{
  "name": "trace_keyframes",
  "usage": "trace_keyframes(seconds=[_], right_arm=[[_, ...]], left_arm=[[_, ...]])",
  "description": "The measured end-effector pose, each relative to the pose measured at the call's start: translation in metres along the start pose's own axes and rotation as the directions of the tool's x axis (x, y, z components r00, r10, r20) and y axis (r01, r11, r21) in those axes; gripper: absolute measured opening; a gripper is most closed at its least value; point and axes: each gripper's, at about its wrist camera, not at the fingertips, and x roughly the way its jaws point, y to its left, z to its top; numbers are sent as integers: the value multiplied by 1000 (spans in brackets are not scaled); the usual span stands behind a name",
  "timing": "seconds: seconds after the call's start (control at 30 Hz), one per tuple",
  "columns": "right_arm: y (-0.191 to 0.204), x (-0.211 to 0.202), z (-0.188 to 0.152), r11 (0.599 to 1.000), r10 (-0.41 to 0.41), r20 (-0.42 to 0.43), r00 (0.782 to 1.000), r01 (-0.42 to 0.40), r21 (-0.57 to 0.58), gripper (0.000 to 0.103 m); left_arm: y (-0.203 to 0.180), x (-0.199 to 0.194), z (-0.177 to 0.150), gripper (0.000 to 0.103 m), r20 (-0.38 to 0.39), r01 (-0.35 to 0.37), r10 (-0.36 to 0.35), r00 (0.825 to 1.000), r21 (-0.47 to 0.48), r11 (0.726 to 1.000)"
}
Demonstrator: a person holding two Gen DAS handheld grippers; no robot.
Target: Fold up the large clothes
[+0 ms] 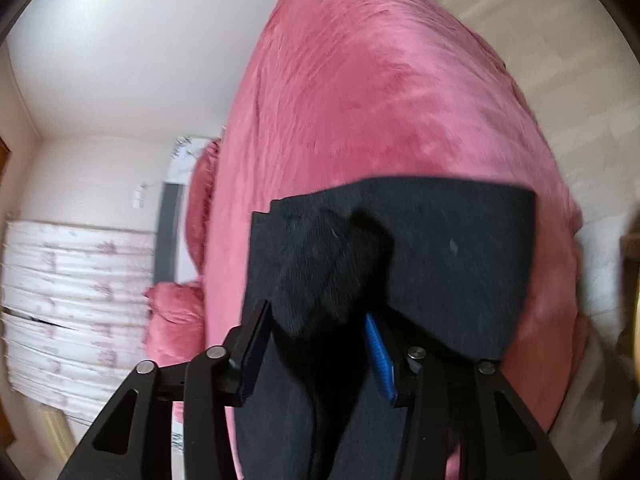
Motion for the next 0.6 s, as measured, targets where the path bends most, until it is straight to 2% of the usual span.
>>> trace_keyframes(seconds=[0.03,0.07,0.1,0.13,0.23,0.27,0.33,0.4,0.43,0.47,0.5,0.57,0.6], right_arm=[[7,4,5,999,-28,-17,999,28,-20,20],[20,5,9,997,-62,-26,998,61,-56,15],[31,3,11,994,-63,-23,998,61,-87,13],[52,-9,11,988,-33,-4,999,32,-149,12],[89,-47,1,954,77,41,996,-62,-294,11],[95,-63,-6,934,94,67,993,-65,-352,11],[82,-79,-13,925,66,99,993,-23,-379,11],[46,-71,-10,933,-64,87,994,90,-348,13],[14,-54,-7,941,-174,29,984,175,-290,20],[-4,-47,-6,940,-236,-1,972,228,-253,23],[-19,-44,-6,943,-258,-10,966,250,-222,23],[-31,-53,-11,968,-191,62,980,199,-153,29],[-30,-55,-11,968,-193,82,978,203,-149,30]], left_arm=[[-1,2,1,82,3,7,-7,1000,-5,1000],[-3,2,2,77,13,9,-9,1000,1,1000],[-7,1,3,73,28,-1,1,1000,16,1000],[-9,1,5,65,35,-2,1,999,29,1000],[-13,-6,9,62,54,-9,4,999,82,997],[-11,-6,9,62,49,-12,7,999,86,996],[-4,-3,8,62,35,-7,5,999,68,998],[6,0,8,62,13,-5,5,1000,11,1000],[8,1,9,62,9,-7,7,1000,-4,1000],[10,1,10,62,3,-8,8,1000,-16,1000],[10,0,10,62,-2,-6,6,1000,-18,1000],[7,-3,9,62,0,-4,4,1000,-2,1000],[5,-4,8,62,0,-2,2,1000,10,1000]])
